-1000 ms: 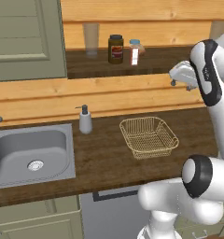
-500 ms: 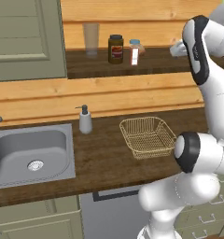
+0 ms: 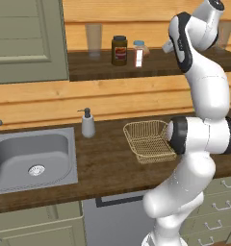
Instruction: Open the cabinet, pick up the bread from the cabinet and place it in the basket. Then move the basket to the dining counter.
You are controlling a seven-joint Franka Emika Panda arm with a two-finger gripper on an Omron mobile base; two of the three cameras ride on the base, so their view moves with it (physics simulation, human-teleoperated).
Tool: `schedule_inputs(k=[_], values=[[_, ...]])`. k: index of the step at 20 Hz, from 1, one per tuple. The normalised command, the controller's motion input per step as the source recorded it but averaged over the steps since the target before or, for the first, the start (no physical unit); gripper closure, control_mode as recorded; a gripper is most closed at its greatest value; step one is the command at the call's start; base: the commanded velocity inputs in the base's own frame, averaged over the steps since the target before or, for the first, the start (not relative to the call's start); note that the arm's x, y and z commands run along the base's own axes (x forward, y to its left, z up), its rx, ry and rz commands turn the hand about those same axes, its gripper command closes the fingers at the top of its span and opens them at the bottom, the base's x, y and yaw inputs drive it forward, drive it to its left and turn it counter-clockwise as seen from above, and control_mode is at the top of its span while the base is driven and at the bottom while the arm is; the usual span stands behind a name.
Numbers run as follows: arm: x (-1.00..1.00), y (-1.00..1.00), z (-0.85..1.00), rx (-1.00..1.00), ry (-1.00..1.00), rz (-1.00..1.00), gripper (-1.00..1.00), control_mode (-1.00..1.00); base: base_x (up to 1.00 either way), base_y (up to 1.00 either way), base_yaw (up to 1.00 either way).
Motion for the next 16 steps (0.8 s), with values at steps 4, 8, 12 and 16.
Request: schedule_inputs(k=[4, 8, 12, 16], values=[[0.35, 0.13, 0.0, 0.05, 0.0, 0.0, -1.0, -1.0, 0.0, 0.0, 0.0], [0.29, 0.28, 0.0, 0.0, 0.04, 0.15, -1.0, -1.0, 0.0, 0.0, 0.0], [0.27, 0.28, 0.0, 0.0, 0.06, 0.11, -1.0, -1.0, 0.0, 0.0, 0.0], [0.34, 0.24, -0.04, 0.02, 0.07, 0.1, -1.0, -1.0, 0.0, 0.0, 0.0]])
